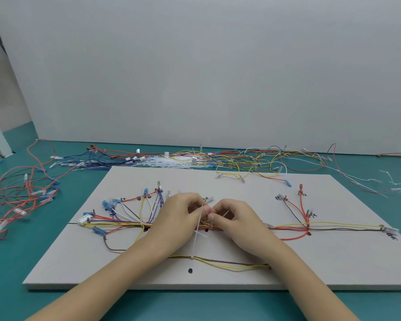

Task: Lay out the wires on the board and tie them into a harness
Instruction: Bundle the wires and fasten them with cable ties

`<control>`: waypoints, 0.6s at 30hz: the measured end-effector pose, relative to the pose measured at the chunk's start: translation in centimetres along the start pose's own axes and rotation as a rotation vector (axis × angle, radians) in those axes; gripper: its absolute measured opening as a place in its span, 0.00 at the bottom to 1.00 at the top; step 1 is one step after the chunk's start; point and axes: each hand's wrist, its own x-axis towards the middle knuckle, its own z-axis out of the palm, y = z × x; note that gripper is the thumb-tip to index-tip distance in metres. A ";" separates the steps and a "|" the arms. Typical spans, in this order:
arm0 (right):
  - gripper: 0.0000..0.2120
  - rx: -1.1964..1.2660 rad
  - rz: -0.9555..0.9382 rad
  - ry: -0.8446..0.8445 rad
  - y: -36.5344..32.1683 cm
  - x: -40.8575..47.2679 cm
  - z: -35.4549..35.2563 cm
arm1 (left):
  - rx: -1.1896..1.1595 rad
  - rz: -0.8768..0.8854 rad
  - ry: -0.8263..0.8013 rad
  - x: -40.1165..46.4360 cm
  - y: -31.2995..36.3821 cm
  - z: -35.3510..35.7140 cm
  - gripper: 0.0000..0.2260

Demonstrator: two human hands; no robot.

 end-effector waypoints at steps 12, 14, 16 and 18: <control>0.04 0.005 -0.017 -0.066 -0.2 -0.1 -0.4 | 0.095 0.039 -0.014 0.1 0.0 -0.1 0.09; 0.04 -0.012 -0.019 -0.062 -0.2 -0.1 -0.4 | 0.023 0.015 -0.045 0.2 -0.1 -0.3 0.09; 0.05 -0.028 -0.024 -0.058 -0.2 -0.1 -0.4 | -0.040 -0.018 -0.065 0.2 -0.1 -0.6 0.06; 0.05 -0.041 -0.028 -0.057 -0.2 -0.1 -0.4 | -0.074 -0.043 -0.067 0.2 -0.2 -0.7 0.03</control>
